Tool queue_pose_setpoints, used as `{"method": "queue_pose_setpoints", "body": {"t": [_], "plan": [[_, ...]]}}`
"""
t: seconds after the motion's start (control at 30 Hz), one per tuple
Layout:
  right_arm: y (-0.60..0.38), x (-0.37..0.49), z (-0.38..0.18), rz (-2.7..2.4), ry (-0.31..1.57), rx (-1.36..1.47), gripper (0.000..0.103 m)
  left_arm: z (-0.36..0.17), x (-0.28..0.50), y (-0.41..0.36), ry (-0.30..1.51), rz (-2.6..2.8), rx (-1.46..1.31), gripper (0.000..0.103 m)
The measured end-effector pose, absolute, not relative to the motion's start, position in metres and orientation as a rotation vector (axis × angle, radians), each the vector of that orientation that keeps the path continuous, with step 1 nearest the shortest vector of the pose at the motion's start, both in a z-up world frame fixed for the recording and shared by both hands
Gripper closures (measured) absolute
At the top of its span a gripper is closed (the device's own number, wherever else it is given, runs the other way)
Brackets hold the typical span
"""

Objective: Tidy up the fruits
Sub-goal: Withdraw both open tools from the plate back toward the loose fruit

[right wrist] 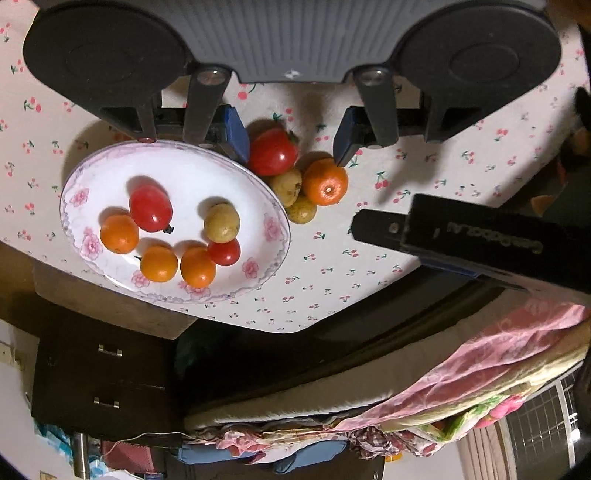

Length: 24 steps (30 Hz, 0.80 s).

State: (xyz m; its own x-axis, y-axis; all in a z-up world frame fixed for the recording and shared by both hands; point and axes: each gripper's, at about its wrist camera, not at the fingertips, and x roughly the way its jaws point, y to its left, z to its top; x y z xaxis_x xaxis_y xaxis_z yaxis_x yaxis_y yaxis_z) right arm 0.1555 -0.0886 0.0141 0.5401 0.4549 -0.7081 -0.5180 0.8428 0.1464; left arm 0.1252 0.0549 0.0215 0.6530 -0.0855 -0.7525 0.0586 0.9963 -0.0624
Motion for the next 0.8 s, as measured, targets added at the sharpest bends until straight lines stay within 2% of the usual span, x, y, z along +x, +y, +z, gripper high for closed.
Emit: {"method": "queue_pose_setpoints", "body": {"t": [0.8], "plan": [[-0.107,0.139,0.023,0.631,0.844,-0.08,0.048,0.001,0.123,0.036,0.904,-0.162,0.026,0.02]]}}
